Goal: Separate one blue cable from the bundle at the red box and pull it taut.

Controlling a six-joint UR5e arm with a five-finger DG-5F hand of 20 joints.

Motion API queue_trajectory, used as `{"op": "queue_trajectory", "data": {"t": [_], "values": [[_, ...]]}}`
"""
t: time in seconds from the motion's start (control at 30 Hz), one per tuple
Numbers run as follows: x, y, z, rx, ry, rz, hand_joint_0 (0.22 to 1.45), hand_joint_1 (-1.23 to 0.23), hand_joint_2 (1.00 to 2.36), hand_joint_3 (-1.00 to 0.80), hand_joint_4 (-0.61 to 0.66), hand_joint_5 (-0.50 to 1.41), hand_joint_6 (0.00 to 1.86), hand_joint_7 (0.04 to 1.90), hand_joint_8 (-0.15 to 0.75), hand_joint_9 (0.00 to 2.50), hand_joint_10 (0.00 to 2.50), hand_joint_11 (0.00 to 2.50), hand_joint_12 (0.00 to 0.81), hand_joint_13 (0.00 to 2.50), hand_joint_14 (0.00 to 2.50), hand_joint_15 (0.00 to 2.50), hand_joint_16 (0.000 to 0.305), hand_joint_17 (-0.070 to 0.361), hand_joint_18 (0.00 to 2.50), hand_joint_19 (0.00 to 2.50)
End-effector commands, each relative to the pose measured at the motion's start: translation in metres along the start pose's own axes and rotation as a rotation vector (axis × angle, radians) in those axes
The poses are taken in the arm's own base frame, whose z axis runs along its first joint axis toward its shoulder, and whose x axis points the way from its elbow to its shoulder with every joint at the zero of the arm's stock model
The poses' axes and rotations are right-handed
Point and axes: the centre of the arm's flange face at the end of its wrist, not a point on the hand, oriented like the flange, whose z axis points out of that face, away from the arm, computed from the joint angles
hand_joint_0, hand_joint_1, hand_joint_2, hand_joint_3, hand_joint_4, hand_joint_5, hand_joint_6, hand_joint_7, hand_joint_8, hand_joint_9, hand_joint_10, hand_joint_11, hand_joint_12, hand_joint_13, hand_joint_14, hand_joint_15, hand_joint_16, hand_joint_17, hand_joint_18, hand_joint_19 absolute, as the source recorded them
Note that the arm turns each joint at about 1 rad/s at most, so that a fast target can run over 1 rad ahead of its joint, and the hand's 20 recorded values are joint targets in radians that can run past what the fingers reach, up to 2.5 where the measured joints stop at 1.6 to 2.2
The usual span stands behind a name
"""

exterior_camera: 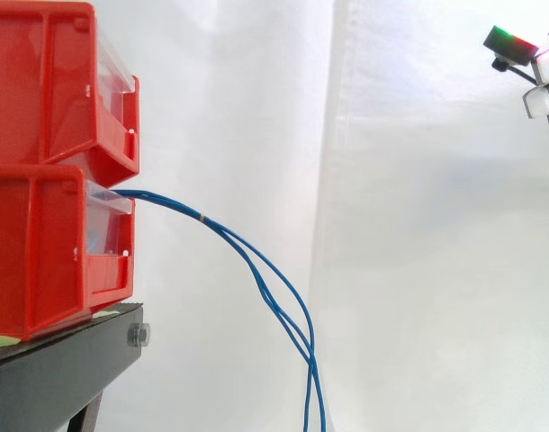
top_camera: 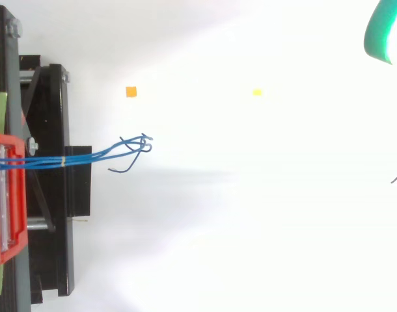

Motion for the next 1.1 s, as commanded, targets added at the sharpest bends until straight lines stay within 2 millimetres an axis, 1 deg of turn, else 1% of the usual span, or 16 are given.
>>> {"op": "queue_trajectory", "data": {"t": [0.0, 0.13, 0.17, 0.2, 0.27, 0.33, 0.43, 0.57, 0.7, 0.73, 0.77, 0.8, 0.83, 0.9, 0.93, 1.07], "values": [[0.001, -0.001, -0.001, 0.012, 0.008, -0.002, 0.54, -0.57, 1.0, -0.5, 0.16, -0.21, 0.5, 0.81, 0.249, 0.6, 0.01, 0.33, 0.319, 0.52, 0.01, 0.26, 0.042, 0.095, 0.4, 0.4], [0.002, -0.005, -0.005, 0.053, 0.015, -0.016, 0.54, -0.57, 1.0, -0.5, 0.18, -0.2, 0.5, 0.81, 0.255, 0.61, 0.01, 0.33, 0.332, 0.49, 0.01, 0.26, 0.043, 0.096, 0.41, 0.4], [0.005, -0.006, -0.006, 0.068, 0.018, -0.006, 0.54, -0.58, 1.0, -0.5, 0.17, -0.21, 0.5, 0.81, 0.254, 0.6, 0.01, 0.33, 0.336, 0.49, 0.01, 0.25, 0.047, 0.106, 0.43, 0.4], [0.006, -0.006, -0.005, 0.069, 0.014, 0.001, 0.53, -0.6, 1.0, -0.5, 0.16, -0.22, 0.5, 0.8, 0.259, 0.6, 0.01, 0.33, 0.361, 0.55, 0.01, 0.25, 0.057, 0.128, 0.53, 0.4], [0.007, -0.006, -0.003, 0.067, -0.007, 0.016, 0.53, -0.62, 1.0, -0.5, 0.17, -0.24, 0.5, 0.79, 0.265, 0.58, 0.01, 0.32, 0.37, 0.57, 0.01, 0.25, 0.061, 0.137, 0.61, 0.38], [0.008, -0.008, 0.001, 0.064, -0.029, 0.015, 0.53, -0.63, 1.0, -0.5, 0.17, -0.24, 0.5, 0.78, 0.263, 0.57, 0.01, 0.32, 0.371, 0.58, 0.01, 0.25, 0.061, 0.138, 0.62, 0.37], [0.016, -0.018, 0.018, 0.052, -0.071, 0.008, 0.53, -0.66, 1.0, -0.5, 0.18, -0.25, 0.5, 0.78, 0.261, 0.56, 0.01, 0.33, 0.36, 0.56, 0.01, 0.25, 0.054, 0.122, 0.56, 0.38], [0.032, -0.039, 0.04, 0.061, -0.096, 0.001, 0.53, -0.66, 1.0, -0.5, 0.18, -0.24, 0.5, 0.78, 0.261, 0.56, 0.01, 0.33, 0.356, 0.55, 0.01, 0.26, 0.052, 0.117, 0.53, 0.4], [0.043, -0.053, 0.058, 0.073, -0.125, -0.001, 0.54, -0.63, 1.0, -0.5, 0.18, -0.24, 0.5, 0.78, 0.264, 0.56, 0.01, 0.33, 0.354, 0.55, 0.01, 0.25, 0.05, 0.112, 0.52, 0.41], [0.046, -0.051, 0.067, 0.064, -0.132, 0.0, 0.54, -0.63, 1.0, -0.5, 0.18, -0.24, 0.5, 0.78, 0.264, 0.56, 0.01, 0.32, 0.355, 0.55, 0.01, 0.26, 0.05, 0.112, 0.52, 0.41], [0.046, -0.051, 0.067, 0.064, -0.132, 0.0, 0.54, -0.63, 1.0, -0.5, 0.18, -0.24, 0.5, 0.78, 0.267, 0.57, 0.01, 0.33, 0.355, 0.55, 0.01, 0.25, 0.05, 0.111, 0.52, 0.41], [0.047, -0.054, 0.073, 0.065, -0.135, 0.0, 0.54, -0.62, 1.0, -0.5, 0.18, -0.23, 0.5, 0.78, 0.267, 0.58, 0.01, 0.33, 0.354, 0.56, 0.01, 0.26, 0.049, 0.111, 0.52, 0.42], [0.052, -0.054, 0.087, 0.066, -0.13, 0.001, 0.54, -0.62, 1.0, -0.5, 0.18, -0.23, 0.5, 0.78, 0.268, 0.59, 0.01, 0.33, 0.353, 0.57, 0.01, 0.26, 0.049, 0.11, 0.53, 0.43], [0.057, -0.057, 0.099, 0.089, -0.123, -0.002, 0.54, -0.62, 1.0, -0.5, 0.18, -0.23, 0.5, 0.78, 0.273, 0.61, 0.01, 0.34, 0.353, 0.59, 0.01, 0.27, 0.049, 0.11, 0.54, 0.43], [0.061, -0.062, 0.103, 0.102, -0.113, -0.005, 0.54, -0.62, 1.0, -0.5, 0.18, -0.23, 0.5, 0.78, 0.273, 0.62, 0.01, 0.35, 0.354, 0.59, 0.01, 0.27, 0.049, 0.11, 0.55, 0.43], [0.068, -0.057, 0.108, 0.071, -0.135, -0.009, 0.54, -0.62, 1.0, -0.5, 0.19, -0.23, 0.5, 0.78, 0.27, 0.63, 0.01, 0.36, 0.354, 0.6, 0.01, 0.27, 0.049, 0.11, 0.55, 0.43]]}}
